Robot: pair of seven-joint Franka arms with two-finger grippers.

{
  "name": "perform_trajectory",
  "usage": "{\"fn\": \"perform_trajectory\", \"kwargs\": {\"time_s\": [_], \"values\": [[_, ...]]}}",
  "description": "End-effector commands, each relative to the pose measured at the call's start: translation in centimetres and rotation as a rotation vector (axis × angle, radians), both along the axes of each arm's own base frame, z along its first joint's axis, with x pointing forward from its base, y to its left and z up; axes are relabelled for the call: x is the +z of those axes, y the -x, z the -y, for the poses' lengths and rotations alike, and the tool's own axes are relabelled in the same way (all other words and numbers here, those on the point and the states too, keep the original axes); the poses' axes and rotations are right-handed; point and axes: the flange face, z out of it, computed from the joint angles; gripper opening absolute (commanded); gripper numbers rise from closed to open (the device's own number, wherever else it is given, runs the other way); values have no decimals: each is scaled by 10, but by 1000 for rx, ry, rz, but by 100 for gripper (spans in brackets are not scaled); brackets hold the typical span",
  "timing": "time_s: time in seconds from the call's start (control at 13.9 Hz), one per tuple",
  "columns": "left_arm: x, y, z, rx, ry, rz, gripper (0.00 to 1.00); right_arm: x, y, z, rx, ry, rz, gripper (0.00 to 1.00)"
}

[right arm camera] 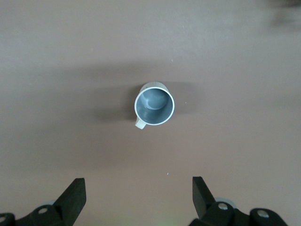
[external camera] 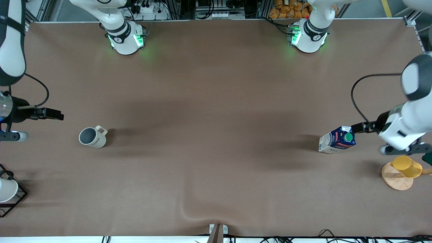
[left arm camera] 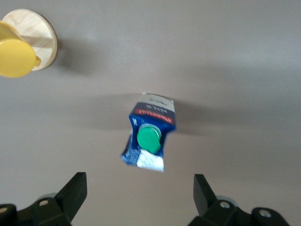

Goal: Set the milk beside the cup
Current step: 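Reach the left gripper to the milk while the right gripper reaches the mug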

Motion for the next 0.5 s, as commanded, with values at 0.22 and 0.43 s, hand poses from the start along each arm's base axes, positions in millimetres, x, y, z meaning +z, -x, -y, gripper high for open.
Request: {"fn": "perform_trajectory", "kwargs": {"time_s": [0.22,0.43], "values": [[-52,-2,-4,-56,-16,-26,100,-74,-6,10,12,19,9,100],[-68,-1,-2,-98,-4,-37,100,-115,-3,29,127,-4,50,100]]}}
